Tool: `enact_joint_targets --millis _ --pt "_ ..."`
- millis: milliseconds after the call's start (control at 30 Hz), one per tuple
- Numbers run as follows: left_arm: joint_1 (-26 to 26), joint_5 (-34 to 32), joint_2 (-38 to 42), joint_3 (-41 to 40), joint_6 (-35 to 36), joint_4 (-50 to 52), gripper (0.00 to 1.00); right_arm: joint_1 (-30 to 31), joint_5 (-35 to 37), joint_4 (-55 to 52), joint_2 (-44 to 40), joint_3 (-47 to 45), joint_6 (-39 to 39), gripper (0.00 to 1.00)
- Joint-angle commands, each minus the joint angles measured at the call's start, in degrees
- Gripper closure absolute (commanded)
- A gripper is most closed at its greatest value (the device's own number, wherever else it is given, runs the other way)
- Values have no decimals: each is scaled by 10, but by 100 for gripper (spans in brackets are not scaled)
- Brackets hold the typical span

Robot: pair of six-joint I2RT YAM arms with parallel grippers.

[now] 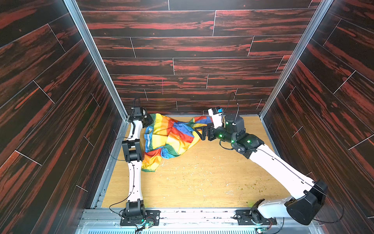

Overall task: Unzip the jacket
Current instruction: Flatten out the jacket at the center of the board.

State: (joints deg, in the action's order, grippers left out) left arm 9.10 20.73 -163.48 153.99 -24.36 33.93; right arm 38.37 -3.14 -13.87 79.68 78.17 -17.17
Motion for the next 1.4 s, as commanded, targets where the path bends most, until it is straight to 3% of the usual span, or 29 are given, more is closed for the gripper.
enact_joint_targets --millis 0,100,267,467,600,800,900,1100,1300,1367 --pt "1 12 0 9 -3 15 95 3 8 -13 16 2 -7 3" --pt "-1 11 16 10 0 21 100 3 28 -22 17 3 -17 4" --pt "-8 13 76 13 10 32 100 -8 142 -80 22 16 -70 6" --pt "-51 49 196 -21 34 64 100 -28 77 -33 -25 -28 -68 6" --pt "-113 34 312 -136 81 75 100 -42 100 -45 -55 -37 -76 6" --pt "-198 4 517 -383 68 -43 100 -143 100 -103 -99 -79 -139 7" --pt "-260 -2 604 -487 67 -73 100 -210 96 -137 -128 -102 -157 7" --pt "-446 -27 715 -646 60 -86 100 -295 116 -189 -167 -128 -152 7" --pt "-611 2 696 -685 76 -58 100 -343 145 -208 -199 -163 -171 7" --pt "-634 9 684 -680 87 -36 67 -349 144 -208 -205 -173 -172 7"
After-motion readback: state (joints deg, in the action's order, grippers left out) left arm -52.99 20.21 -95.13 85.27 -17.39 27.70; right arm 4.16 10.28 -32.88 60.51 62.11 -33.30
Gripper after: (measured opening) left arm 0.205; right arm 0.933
